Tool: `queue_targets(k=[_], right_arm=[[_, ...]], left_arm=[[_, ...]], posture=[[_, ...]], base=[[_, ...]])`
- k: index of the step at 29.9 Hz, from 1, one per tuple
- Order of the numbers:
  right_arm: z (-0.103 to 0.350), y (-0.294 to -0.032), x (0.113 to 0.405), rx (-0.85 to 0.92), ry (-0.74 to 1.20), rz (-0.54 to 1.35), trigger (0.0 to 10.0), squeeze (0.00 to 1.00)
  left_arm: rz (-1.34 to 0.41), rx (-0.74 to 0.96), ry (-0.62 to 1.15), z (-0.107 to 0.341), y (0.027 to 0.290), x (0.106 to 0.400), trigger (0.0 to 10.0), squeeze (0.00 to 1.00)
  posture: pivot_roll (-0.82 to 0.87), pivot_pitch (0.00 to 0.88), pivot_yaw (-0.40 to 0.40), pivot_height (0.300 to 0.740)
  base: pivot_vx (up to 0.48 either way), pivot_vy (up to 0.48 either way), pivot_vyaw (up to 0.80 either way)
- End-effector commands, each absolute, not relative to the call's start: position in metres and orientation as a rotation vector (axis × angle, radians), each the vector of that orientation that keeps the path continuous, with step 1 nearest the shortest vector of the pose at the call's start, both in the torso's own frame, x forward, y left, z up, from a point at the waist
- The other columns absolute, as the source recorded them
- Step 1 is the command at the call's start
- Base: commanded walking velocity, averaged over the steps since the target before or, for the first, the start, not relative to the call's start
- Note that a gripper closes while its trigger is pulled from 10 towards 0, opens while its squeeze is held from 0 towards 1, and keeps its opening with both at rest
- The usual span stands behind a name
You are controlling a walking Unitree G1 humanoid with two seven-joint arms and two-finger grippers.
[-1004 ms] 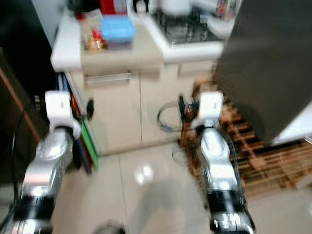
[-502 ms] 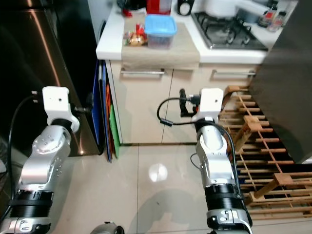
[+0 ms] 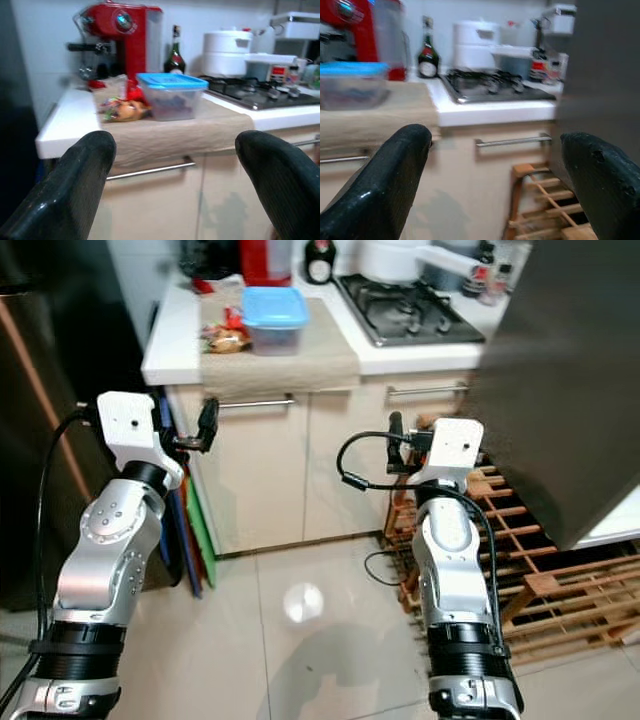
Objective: Restocking fridge
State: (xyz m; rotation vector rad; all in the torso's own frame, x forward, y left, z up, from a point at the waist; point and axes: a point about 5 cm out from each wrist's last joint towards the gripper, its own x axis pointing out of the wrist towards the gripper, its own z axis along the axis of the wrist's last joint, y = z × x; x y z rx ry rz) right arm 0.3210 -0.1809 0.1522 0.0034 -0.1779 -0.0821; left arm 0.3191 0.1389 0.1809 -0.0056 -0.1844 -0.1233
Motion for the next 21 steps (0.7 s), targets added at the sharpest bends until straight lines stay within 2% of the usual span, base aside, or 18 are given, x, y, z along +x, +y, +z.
queue_targets(k=[1, 7, 11, 21], right_arm=[[0.151, -0.174, 0.323, 0.001, -0.162, -0.064, 10.0, 0.00], [0.150, -0.173, 0.323, 0.006, -0.154, -0.056, 10.0, 0.00], [0.141, -0.175, 0.323, 0.080, -0.092, -0.061, 10.0, 0.00], [0.143, -0.171, 0.323, 0.066, -0.093, -0.040, 10.0, 0.00]], left_arm=[[-0.121, 0.012, -0.195, 0.185, 0.142, 0.321, 10.0, 0.00], [-0.128, 0.002, -0.201, 0.186, 0.137, 0.321, 10.0, 0.00], [-0.070, -0.062, -0.167, 0.183, 0.142, 0.323, 10.0, 0.00], [-0.070, -0.053, -0.169, 0.184, 0.141, 0.324, 10.0, 0.00]], posture=[[-0.10, 0.000, -0.003, 0.740], [-0.10, 0.000, -0.006, 0.740], [-0.10, 0.000, -0.005, 0.740], [-0.10, 0.004, -0.005, 0.740]], base=[[0.480, 0.000, 0.00], [0.480, 0.000, 0.00], [0.480, 0.000, 0.00], [0.480, 0.000, 0.00]])
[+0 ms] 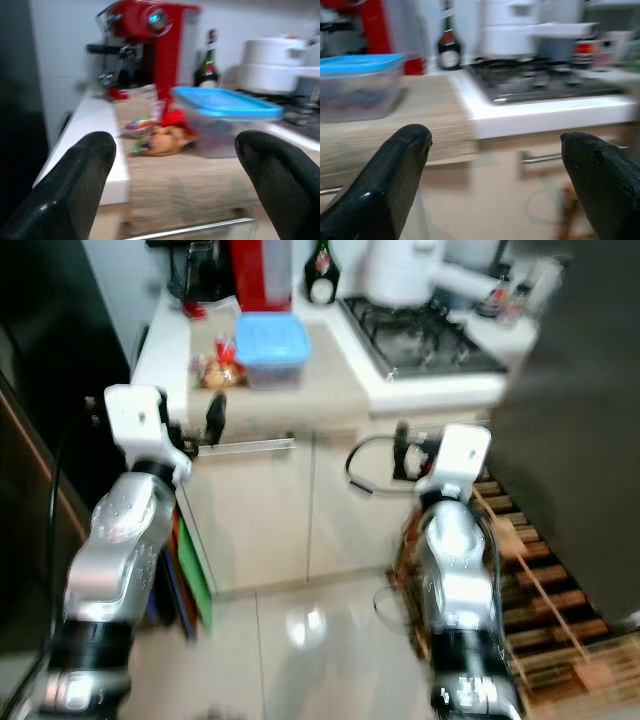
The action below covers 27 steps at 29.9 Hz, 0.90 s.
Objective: Restocking fridge
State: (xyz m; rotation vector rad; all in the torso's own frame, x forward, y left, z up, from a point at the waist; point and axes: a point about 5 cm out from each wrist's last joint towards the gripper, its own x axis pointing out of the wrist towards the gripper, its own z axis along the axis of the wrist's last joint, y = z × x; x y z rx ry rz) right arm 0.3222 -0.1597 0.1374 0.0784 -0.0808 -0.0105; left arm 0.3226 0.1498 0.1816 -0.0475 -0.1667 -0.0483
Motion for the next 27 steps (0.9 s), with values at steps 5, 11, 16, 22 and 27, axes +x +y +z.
queue_targets(k=[5, 11, 16, 22, 27], right_arm=[[0.145, -0.171, 0.323, 0.065, -0.098, -0.037, 10.0, 0.00], [0.150, -0.172, 0.323, 0.060, -0.121, -0.046, 10.0, 0.00], [0.158, -0.175, 0.323, 0.048, -0.153, -0.065, 10.0, 0.00], [0.177, -0.187, 0.327, 0.060, -0.209, -0.126, 10.0, 0.00], [0.185, -0.192, 0.327, 0.061, -0.233, -0.147, 10.0, 0.00]], left_arm=[[-0.072, -0.047, -0.179, 0.187, 0.140, 0.324, 10.0, 0.00], [-0.093, -0.042, -0.206, 0.193, 0.138, 0.324, 10.0, 0.00], [-0.115, -0.033, -0.234, 0.200, 0.134, 0.324, 10.0, 0.00], [-0.117, -0.018, -0.239, 0.203, 0.132, 0.325, 10.0, 0.00], [-0.103, 0.008, -0.231, 0.206, 0.140, 0.331, 10.0, 0.00]], posture=[[-0.10, 0.009, -0.005, 0.740], [-0.10, 0.015, -0.003, 0.740], [-0.11, 0.019, 0.000, 0.740], [-0.11, 0.024, 0.003, 0.740], [-0.10, 0.030, 0.005, 0.740]], base=[[0.480, 0.000, 0.00], [0.480, 0.000, 0.00], [0.480, 0.000, 0.00], [0.383, 0.000, 0.00], [0.000, 0.000, 0.00]])
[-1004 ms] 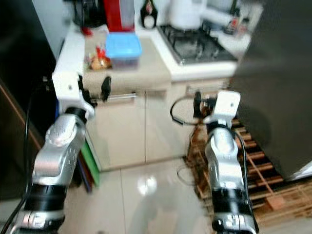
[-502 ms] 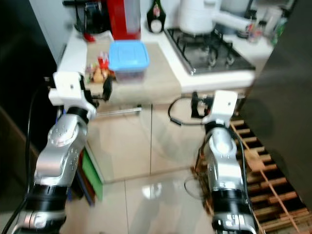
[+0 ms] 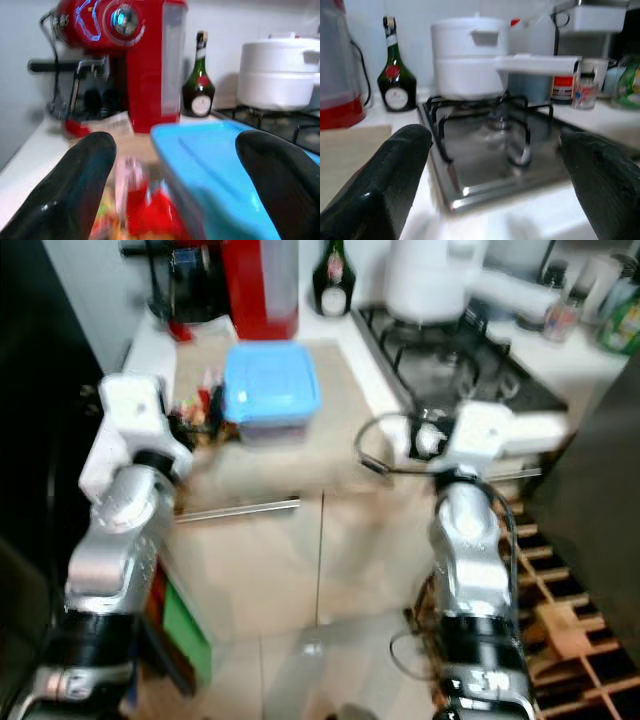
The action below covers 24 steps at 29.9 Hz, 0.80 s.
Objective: Restocking fridge
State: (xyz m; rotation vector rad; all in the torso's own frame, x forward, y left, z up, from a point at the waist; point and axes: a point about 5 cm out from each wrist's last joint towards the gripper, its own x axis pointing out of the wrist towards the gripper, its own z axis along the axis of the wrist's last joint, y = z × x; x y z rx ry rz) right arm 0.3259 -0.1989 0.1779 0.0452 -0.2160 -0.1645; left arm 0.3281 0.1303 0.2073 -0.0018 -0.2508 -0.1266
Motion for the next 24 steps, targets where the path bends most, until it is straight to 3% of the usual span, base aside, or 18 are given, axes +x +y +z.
queue_targets(k=[1, 7, 14, 20, 24], right_arm=[[0.185, -0.192, 0.327, 0.061, -0.233, -0.147, 10.0, 0.00], [0.194, -0.197, 0.323, 0.061, -0.259, -0.168, 10.0, 0.00], [0.184, -0.201, 0.309, 0.062, -0.239, -0.207, 10.0, 0.00], [0.181, -0.201, 0.299, 0.061, -0.232, -0.222, 10.0, 0.00], [0.172, -0.207, 0.287, 0.053, -0.198, -0.262, 10.0, 0.00]], left_arm=[[-0.103, 0.008, -0.231, 0.206, 0.140, 0.331, 10.0, 0.00], [-0.191, -0.008, -0.116, 0.207, 0.165, 0.353, 10.0, 0.00], [-0.223, -0.076, -0.016, 0.219, 0.193, 0.376, 10.0, 0.00], [-0.241, -0.105, 0.021, 0.218, 0.199, 0.378, 10.0, 0.00], [-0.238, -0.220, 0.118, 0.206, 0.199, 0.386, 10.0, 0.00]], posture=[[-0.10, 0.030, 0.005, 0.740], [-0.11, 0.038, 0.011, 0.740], [-0.14, 0.064, 0.080, 0.740], [-0.15, 0.081, 0.106, 0.740], [-0.19, 0.114, 0.126, 0.740]], base=[[0.000, 0.000, 0.00], [0.000, 0.000, 0.00], [0.000, 0.000, 0.00], [0.000, 0.000, 0.00], [0.000, 0.000, 0.00]])
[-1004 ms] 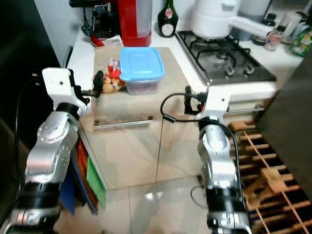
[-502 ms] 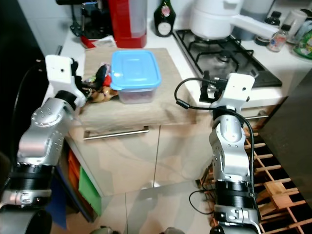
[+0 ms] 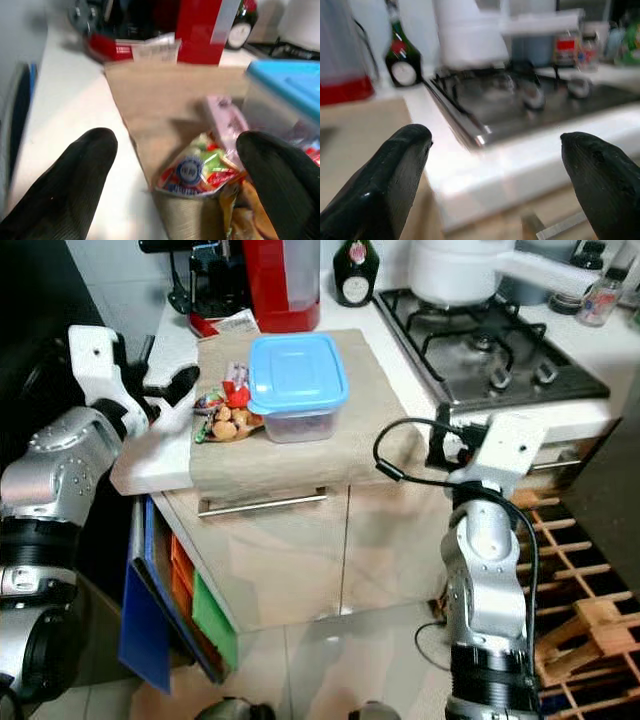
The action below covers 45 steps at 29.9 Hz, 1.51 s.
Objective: Restocking fridge
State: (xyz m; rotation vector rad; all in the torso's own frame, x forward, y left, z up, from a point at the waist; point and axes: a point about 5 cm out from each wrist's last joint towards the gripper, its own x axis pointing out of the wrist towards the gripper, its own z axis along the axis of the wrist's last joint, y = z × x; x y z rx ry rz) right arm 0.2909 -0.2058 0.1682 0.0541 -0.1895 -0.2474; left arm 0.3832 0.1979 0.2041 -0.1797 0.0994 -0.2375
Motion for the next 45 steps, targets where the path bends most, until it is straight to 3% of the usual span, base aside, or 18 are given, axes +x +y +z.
queue_targets(k=[1, 10, 24, 34, 45], right_arm=[[0.172, -0.207, 0.287, 0.053, -0.198, -0.262, 10.0, 0.00], [0.165, -0.207, 0.270, 0.044, -0.157, -0.286, 10.0, 0.00], [0.162, -0.201, 0.262, 0.048, -0.121, -0.268, 10.0, 0.00], [0.160, -0.192, 0.269, 0.063, -0.108, -0.235, 10.0, 0.00], [0.157, -0.188, 0.273, 0.068, -0.098, -0.211, 10.0, 0.00]], left_arm=[[-0.238, -0.220, 0.118, 0.206, 0.199, 0.386, 10.0, 0.00], [-0.287, -0.390, 0.200, 0.208, 0.188, 0.390, 10.0, 0.00], [-0.357, -0.363, 0.201, 0.226, 0.175, 0.384, 10.0, 0.00], [-0.398, -0.100, -0.021, 0.257, 0.186, 0.368, 10.0, 0.00], [-0.619, 0.070, -0.008, 0.256, 0.202, 0.354, 10.0, 0.00]], posture=[[-0.19, 0.114, 0.126, 0.740], [-0.21, 0.166, 0.141, 0.740], [-0.21, 0.174, 0.143, 0.740], [-0.17, 0.145, 0.131, 0.740], [-0.16, 0.135, 0.124, 0.740]], base=[[0.000, 0.000, 0.00], [0.000, 0.000, 0.00], [0.000, 0.000, 0.00], [0.000, 0.000, 0.00], [0.000, 0.000, 0.00]])
